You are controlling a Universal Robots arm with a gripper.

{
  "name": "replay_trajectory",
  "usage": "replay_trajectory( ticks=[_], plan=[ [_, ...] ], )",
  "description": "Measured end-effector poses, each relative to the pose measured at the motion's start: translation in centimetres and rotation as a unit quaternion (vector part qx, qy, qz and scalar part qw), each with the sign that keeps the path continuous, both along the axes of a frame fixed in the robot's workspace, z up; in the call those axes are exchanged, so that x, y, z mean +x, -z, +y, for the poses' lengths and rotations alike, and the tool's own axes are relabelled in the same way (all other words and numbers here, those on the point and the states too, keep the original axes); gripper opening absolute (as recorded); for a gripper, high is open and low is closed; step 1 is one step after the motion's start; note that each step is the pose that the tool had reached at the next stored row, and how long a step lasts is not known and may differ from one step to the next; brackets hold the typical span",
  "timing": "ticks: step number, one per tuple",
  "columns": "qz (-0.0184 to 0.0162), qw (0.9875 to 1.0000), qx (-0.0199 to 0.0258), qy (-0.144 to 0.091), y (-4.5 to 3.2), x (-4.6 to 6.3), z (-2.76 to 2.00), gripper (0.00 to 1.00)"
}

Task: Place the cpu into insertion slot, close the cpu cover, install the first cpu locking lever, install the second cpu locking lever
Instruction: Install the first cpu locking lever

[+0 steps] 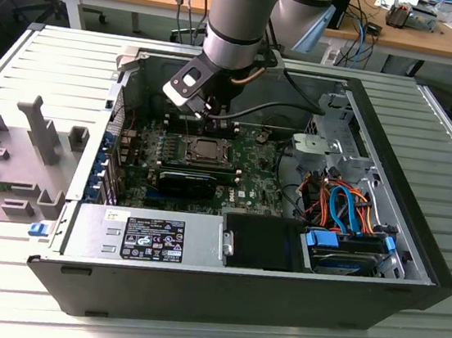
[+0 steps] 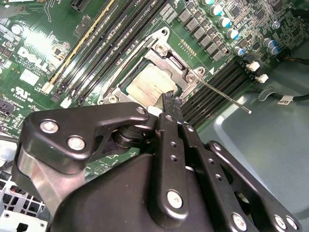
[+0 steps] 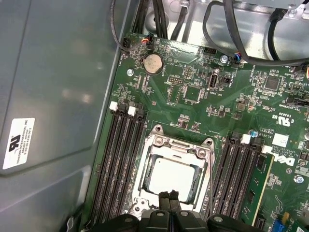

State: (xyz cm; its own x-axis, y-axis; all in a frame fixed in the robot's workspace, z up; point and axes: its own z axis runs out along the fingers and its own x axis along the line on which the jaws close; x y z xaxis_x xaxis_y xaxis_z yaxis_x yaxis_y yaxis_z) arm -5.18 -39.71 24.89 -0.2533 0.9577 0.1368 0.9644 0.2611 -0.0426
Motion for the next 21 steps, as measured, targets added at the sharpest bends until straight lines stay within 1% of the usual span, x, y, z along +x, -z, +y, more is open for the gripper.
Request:
replay_trajectory(
  ticks=[21],
  plan=[
    [0.0000, 0.9998, 0.0000, -0.019, 0.00, 0.00, 0.00, 0.11]
  ],
)
